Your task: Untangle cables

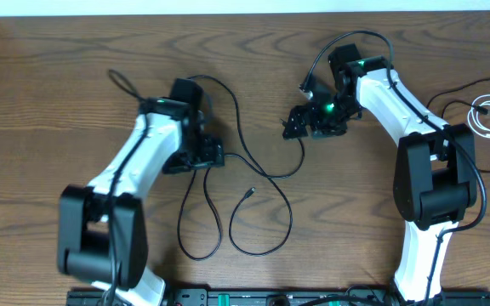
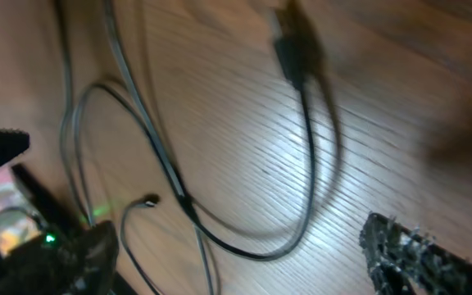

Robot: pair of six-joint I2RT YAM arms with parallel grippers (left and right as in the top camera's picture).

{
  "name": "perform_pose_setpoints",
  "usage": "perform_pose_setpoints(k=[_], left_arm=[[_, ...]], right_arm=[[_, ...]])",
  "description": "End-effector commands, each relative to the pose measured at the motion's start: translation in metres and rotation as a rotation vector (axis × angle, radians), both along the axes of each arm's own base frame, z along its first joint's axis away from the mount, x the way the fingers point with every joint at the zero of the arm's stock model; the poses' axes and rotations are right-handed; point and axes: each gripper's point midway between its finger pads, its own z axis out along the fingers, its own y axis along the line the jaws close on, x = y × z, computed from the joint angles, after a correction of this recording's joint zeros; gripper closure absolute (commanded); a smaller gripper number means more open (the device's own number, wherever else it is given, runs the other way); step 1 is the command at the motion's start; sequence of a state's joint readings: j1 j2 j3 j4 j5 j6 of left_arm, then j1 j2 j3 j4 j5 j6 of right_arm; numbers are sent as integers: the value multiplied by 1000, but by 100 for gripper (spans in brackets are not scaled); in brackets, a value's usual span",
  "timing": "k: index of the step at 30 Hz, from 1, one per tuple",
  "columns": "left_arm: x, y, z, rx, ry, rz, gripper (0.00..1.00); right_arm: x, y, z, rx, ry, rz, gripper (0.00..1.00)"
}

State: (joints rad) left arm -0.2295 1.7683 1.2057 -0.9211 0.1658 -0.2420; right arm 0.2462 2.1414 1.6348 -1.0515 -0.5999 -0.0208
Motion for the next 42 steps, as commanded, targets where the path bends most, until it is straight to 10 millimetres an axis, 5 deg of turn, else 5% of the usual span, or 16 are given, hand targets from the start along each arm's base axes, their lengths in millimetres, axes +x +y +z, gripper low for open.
perform_pose_setpoints(k=[1, 11, 20, 29, 34, 40, 42], left_arm=[[-11, -1, -20, 36, 65, -81, 9], [-14, 4, -54, 87, 140, -87, 11], [-9, 3, -56, 81, 123, -86, 91], [1, -35, -49, -175, 103, -52, 92], [12, -48, -42, -316, 76, -21, 92], [20, -38, -40, -342, 65, 23, 92], [21, -35, -40, -342, 63, 30, 92]], right_arm=[[-3, -8, -8, -74, 0, 5, 6], [-12, 5, -11, -101, 0, 50, 1], [-13, 4, -14, -139, -1, 46, 6], [-31, 31, -17, -123, 20, 89, 22], [-41, 60, -33, -123, 28, 35, 48], [-51, 79, -71, -142, 42, -124, 80], [-57, 91, -74, -88, 51, -120, 83]])
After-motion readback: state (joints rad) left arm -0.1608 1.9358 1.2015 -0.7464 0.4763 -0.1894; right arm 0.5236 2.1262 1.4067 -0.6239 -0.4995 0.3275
